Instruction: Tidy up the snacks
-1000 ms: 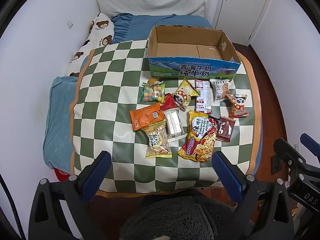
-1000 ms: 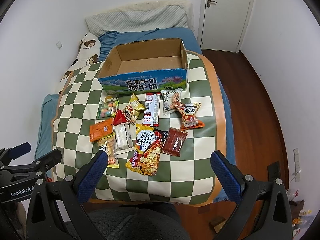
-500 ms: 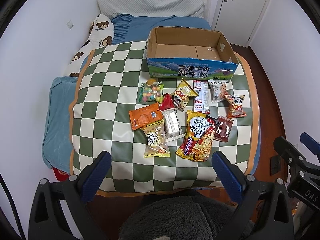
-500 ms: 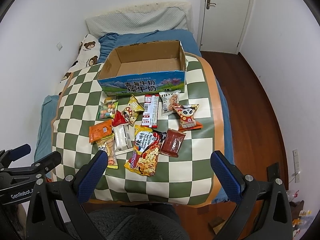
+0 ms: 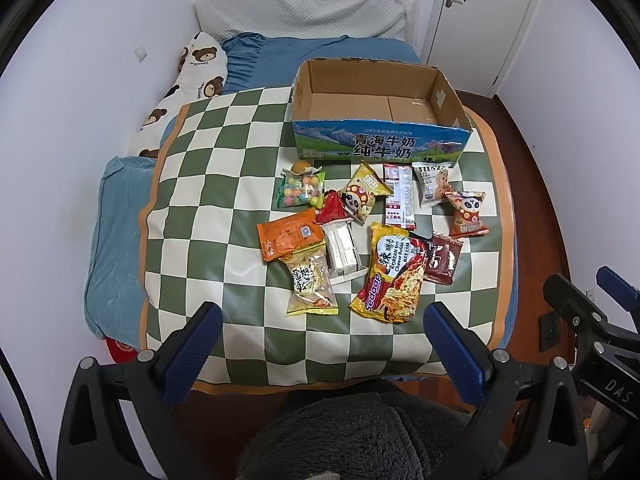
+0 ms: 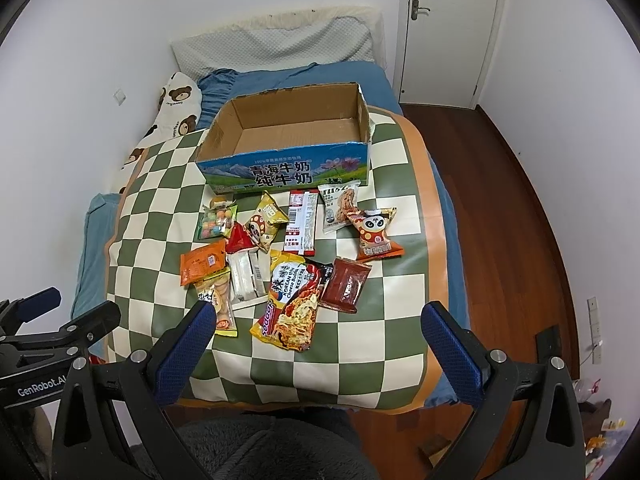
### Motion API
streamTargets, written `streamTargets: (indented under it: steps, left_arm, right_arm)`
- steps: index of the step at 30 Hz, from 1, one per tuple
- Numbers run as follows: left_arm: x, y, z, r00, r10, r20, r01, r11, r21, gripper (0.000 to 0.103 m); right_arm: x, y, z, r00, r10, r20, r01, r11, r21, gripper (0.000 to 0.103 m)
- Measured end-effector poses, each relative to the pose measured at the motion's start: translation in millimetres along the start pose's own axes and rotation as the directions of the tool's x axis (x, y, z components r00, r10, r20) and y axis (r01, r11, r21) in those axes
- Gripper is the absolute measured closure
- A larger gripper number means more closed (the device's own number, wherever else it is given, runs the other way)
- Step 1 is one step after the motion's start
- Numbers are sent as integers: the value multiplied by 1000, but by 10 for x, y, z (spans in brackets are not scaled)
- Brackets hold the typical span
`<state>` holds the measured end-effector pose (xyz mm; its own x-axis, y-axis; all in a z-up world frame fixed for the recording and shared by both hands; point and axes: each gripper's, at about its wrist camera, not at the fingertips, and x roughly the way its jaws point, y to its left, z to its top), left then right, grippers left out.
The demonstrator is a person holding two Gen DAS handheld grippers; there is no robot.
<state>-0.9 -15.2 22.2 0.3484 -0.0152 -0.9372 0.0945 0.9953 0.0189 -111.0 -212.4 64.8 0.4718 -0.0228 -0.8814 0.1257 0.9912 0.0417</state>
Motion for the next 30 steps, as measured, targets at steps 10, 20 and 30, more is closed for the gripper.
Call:
streamTargets:
  steps: [10, 20, 30]
  left_arm:
    - [-70, -1, 36, 1000, -4, 9, 4, 1000, -3, 0]
    - [-126, 20, 81, 1000, -8, 17, 8, 1000, -6, 0]
    - [-128, 61, 48, 1000, -14, 19, 15, 1000, -10, 0]
  right_arm:
    - [-32, 23, 1, 1000, 2, 9, -2, 1000, 1, 0]
    - [-68, 63, 28, 1000, 6, 23, -6, 1000, 3, 0]
    - [-59, 80, 7, 999, 13, 29, -13, 1000, 12, 0]
